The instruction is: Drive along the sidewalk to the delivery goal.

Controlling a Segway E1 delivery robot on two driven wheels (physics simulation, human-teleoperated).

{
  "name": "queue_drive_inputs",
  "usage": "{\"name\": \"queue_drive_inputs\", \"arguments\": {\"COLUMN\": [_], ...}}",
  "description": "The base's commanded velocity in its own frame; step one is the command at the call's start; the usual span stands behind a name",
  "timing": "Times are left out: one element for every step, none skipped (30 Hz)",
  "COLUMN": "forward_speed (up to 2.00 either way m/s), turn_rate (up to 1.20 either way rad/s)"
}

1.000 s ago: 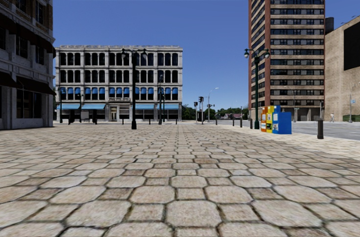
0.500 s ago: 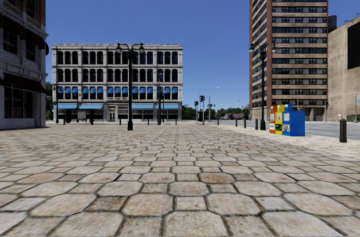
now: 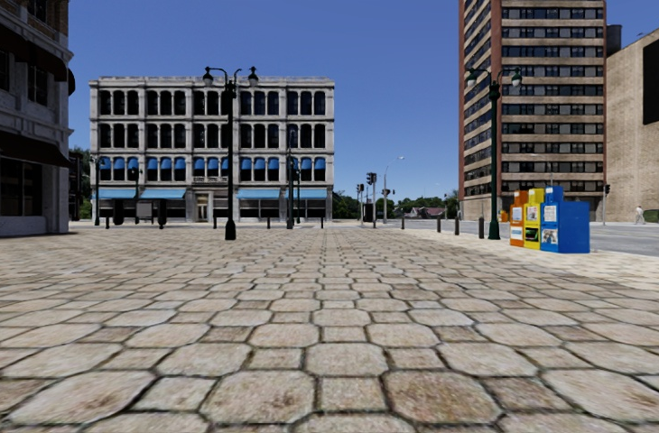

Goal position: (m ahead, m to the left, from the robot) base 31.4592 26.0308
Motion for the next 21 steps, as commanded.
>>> {"name": "queue_drive_inputs", "arguments": {"forward_speed": [2.0,2.0,2.0,2.0,2.0,2.0,2.0,2.0,2.0,2.0,2.0,2.0,2.0,2.0,2.0,2.0,2.0,2.0,2.0,2.0,2.0], "turn_rate": [0.0,0.0,0.0,0.0,0.0,0.0,0.0,0.0,0.0,0.0,0.0,0.0,0.0,0.0,0.0,0.0,0.0,0.0,0.0,0.0,0.0]}}
